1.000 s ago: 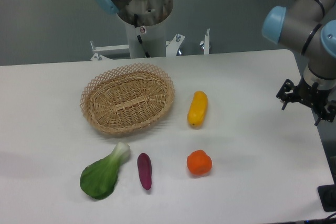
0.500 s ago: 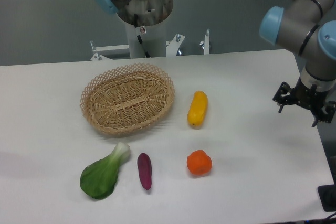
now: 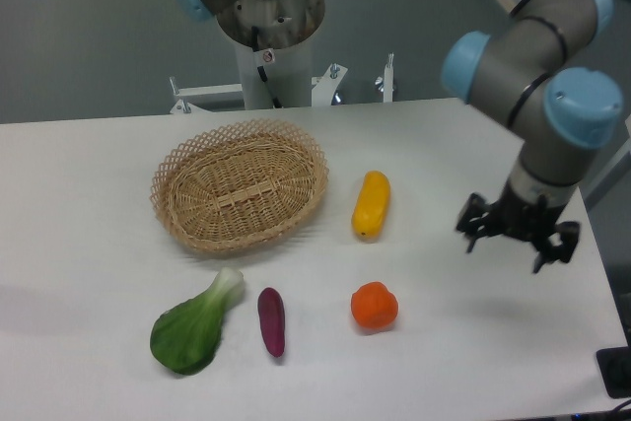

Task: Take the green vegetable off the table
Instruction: 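Move the open gripper across the table toward the green bok choy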

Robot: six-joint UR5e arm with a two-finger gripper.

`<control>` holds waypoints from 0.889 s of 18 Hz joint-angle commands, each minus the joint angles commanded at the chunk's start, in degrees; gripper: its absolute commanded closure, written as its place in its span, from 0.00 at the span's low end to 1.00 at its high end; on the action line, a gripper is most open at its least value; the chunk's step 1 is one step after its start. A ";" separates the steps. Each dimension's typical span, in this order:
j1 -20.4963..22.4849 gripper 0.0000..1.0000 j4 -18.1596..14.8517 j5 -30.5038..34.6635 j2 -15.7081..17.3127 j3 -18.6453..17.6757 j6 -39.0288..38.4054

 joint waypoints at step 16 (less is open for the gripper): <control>-18.37 0.00 0.09 0.09 -0.17 -6.86 -8.80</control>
